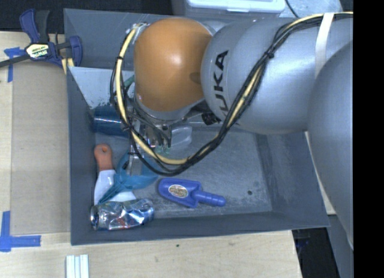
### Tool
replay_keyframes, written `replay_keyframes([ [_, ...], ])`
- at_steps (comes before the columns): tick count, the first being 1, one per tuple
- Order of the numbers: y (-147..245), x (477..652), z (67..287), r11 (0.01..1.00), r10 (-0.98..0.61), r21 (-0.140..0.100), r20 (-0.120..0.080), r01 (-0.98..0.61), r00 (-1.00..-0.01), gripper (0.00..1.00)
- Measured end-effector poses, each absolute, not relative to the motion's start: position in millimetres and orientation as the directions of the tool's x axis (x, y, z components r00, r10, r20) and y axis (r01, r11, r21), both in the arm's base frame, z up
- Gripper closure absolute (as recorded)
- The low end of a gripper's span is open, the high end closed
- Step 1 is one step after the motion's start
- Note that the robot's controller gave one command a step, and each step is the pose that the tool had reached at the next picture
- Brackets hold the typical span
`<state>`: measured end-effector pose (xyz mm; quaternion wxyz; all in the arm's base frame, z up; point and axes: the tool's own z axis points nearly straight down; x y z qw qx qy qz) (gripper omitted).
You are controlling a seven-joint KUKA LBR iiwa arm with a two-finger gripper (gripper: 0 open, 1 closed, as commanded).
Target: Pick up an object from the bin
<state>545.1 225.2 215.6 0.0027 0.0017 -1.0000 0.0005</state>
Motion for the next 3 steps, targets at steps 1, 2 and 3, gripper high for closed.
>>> replay_keyframes([
  [1,223.8,546.9,220.7,1.000,0.001,0.001,-0.003,0.001,-1.000,0.00],
  [2,222.8,525.4,104.9,0.874,-0.486,0.000,-0.007,-0.486,-0.874,0.00],
  [3,205.3,533.1,143.7,0.860,-0.510,0.000,-0.007,-0.510,-0.860,0.00],
])
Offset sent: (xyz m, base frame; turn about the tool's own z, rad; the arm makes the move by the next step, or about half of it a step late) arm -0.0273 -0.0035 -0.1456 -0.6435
